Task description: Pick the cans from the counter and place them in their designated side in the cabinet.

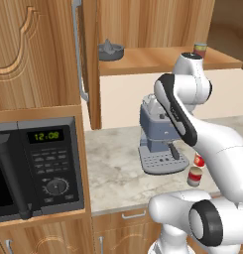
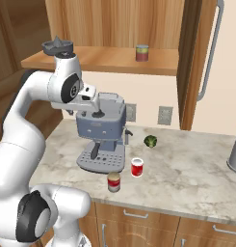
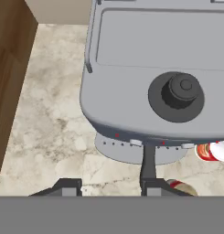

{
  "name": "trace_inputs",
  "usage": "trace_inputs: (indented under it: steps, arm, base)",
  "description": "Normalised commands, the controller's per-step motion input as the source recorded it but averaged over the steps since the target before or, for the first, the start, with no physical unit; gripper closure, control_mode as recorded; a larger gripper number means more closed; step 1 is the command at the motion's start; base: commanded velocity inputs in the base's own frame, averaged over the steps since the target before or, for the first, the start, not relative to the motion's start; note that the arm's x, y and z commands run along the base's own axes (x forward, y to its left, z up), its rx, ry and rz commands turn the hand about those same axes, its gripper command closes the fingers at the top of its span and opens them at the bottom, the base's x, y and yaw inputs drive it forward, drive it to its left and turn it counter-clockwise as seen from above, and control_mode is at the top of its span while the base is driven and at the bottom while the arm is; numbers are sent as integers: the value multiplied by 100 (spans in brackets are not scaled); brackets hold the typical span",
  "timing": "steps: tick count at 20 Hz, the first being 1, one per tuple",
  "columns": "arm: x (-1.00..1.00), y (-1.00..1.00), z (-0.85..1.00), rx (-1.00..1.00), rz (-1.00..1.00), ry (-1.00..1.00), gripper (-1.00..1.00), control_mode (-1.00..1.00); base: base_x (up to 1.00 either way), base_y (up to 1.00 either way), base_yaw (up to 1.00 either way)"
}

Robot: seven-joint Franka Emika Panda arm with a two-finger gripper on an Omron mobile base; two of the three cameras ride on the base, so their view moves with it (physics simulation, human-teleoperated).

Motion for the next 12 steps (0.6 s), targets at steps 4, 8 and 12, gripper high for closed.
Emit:
trace_inputs:
  steps: [4,8,12]
  arm:
    - [-10,2,0,-1,0,-3,-100,-100]
    - [-18,-1,-23,0,0,0,-100,-100]
    - [-32,-13,-42,0,0,0,-100,-100]
  base:
    - [0,0,0]
    - [0,0,0]
    - [0,0,0]
